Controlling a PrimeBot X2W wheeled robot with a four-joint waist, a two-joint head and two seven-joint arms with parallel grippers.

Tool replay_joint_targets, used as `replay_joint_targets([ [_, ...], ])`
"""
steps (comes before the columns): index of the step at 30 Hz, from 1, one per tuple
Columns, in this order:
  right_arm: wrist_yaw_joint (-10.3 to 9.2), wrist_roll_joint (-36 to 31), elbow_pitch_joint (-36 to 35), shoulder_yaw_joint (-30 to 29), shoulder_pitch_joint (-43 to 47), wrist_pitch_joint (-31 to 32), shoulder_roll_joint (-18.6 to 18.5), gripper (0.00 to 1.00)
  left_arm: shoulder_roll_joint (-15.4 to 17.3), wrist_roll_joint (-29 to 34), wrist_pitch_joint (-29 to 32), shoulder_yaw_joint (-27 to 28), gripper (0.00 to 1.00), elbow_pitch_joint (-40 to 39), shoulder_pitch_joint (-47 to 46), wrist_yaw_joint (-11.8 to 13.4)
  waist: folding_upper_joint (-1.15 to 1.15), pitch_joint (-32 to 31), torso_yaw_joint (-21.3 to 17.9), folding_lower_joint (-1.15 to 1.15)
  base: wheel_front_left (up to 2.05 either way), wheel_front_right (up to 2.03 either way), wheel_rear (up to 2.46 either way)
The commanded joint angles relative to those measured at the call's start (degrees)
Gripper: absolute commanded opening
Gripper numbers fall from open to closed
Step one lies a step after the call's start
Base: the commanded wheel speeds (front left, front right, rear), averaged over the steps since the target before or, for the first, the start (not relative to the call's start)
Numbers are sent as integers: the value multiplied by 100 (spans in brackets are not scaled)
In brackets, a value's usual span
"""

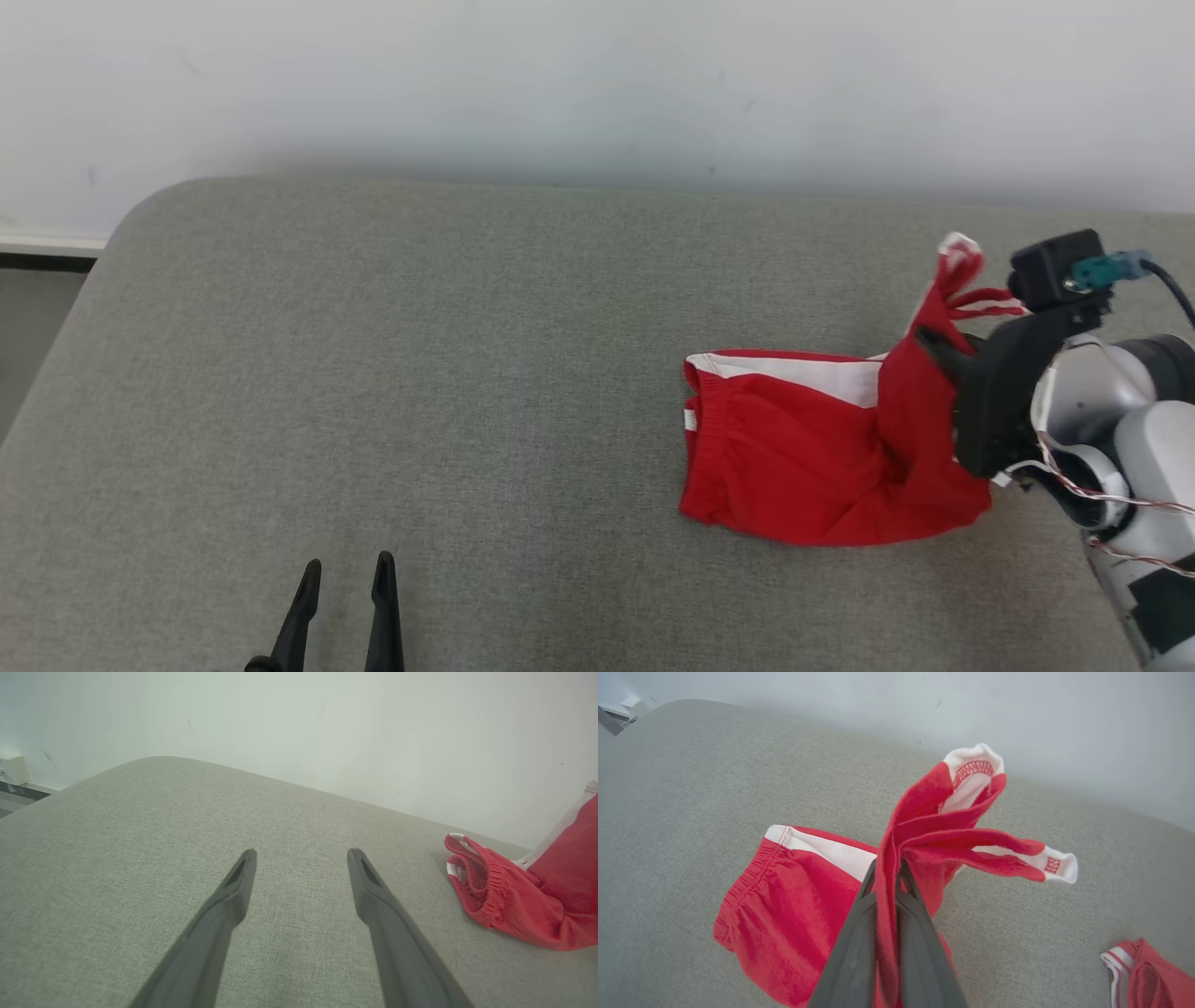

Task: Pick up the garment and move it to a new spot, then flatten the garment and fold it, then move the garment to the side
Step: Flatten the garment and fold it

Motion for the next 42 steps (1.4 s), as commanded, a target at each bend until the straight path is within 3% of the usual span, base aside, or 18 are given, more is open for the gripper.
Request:
replay_joint_targets([
  [1, -15, 68, -29, 100, -97, 27, 67, 0, 0, -69, -17, -4, 100, 21, -50, -15, 0, 56, 80, 0, 0, 0, 0],
  [14, -15, 342, 661, 1277, -738, 294, 504, 0, -1, -137, -17, -159, 100, 60, -198, -9, 0, 332, 581, 0, 0, 0, 0],
  [23, -15, 700, 904, 1898, -775, 270, 491, 3, -1, -196, -17, -182, 100, 66, -158, 41, 0, 371, 653, 0, 0, 0, 0],
  [24, -15, 727, 896, 1930, -788, 206, 484, 49, -1, -196, -17, -173, 100, 70, -159, 40, 0, 362, 642, 0, 0, 0, 0],
  [25, -15, 727, 896, 1930, -788, 206, 484, 49, -1, -196, -17, -173, 100, 70, -159, 40, 0, 362, 642, 0, 0, 0, 0],
  [26, -15, 784, 895, 1923, -795, 139, 484, 100, -1, -191, -17, -166, 100, 72, -163, 41, 0, 352, 629, 0, 0, 0, 0],
  [31, -15, 1493, 612, 1521, -718, -349, 645, 100, -1, -97, -17, -124, 100, 41, -143, 40, 0, 268, 512, 0, 0, 0, 0],
  [34, -15, 1752, 529, 1053, -606, -772, 532, 100, -2, -61, -17, -116, 100, 27, -121, 30, 0, 247, 452, 0, 0, 0, 0],
  [36, -15, 1447, 637, 710, -514, -1318, 270, 100, 0, -69, -17, -118, 100, 10, -159, 35, 0, 251, 426, 0, 0, 0, 0],
  [41, -15, 674, 1015, 510, -217, -2110, -4, 100, 0, -87, -17, -135, 100, -12, -227, 23, 0, 311, 418, 0, 0, 0, 0],
  [42, -15, 552, 1085, 528, -145, -2248, 0, 87, -1, -91, -17, -140, 100, -12, -244, 18, 0, 328, 421, 0, 0, 0, 0],
])
